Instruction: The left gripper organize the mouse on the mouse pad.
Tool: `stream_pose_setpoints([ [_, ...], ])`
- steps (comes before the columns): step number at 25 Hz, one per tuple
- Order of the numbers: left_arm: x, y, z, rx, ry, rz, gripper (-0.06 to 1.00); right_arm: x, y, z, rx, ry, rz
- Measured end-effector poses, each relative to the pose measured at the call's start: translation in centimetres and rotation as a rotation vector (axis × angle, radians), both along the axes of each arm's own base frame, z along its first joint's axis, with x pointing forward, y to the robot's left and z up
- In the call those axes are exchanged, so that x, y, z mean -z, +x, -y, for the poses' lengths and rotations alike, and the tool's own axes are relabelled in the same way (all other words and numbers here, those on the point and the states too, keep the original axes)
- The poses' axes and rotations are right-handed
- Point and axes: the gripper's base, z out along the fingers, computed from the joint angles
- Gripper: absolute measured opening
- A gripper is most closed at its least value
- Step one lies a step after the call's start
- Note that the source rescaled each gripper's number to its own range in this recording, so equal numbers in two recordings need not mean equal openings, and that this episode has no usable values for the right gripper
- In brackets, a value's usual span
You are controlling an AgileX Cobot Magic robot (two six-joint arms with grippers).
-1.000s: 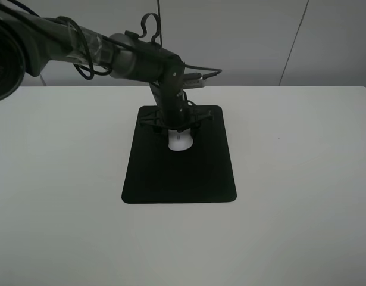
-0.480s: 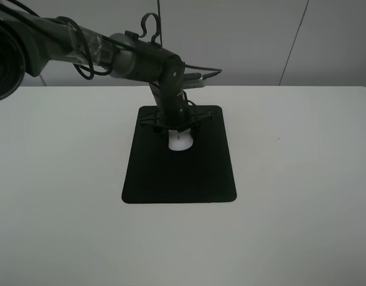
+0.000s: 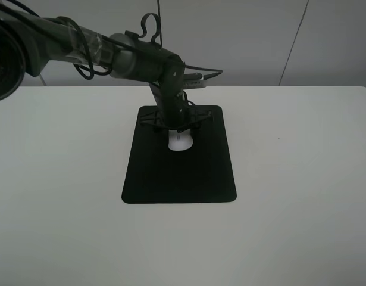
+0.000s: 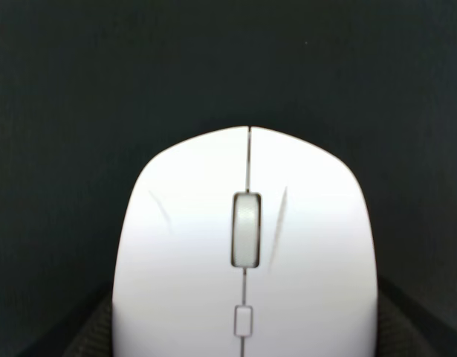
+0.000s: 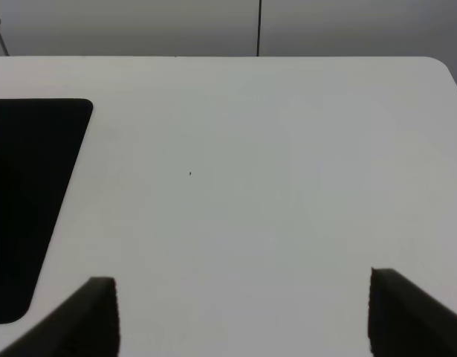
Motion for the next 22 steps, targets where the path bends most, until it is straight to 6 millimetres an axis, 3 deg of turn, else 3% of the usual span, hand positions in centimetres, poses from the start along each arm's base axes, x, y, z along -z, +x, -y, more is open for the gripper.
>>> stream_pose_setpoints([
  [2,0.00,0.00,0.00,0.001,0.000,0.000,0.05,0.00,0.00,0.00,0.000,0.000,0.000],
  [5,0.14,-0.01,0.00,0.001,0.002,-0.002,0.33,0.00,0.00,0.00,0.000,0.000,0.000],
  [7,0.14,-0.01,0.00,0.009,0.003,-0.001,0.42,0.00,0.00,0.00,0.000,0.000,0.000],
  [22,0.14,0.00,-0.01,0.060,0.017,0.010,0.44,0.00,0.00,0.00,0.000,0.000,0.000],
])
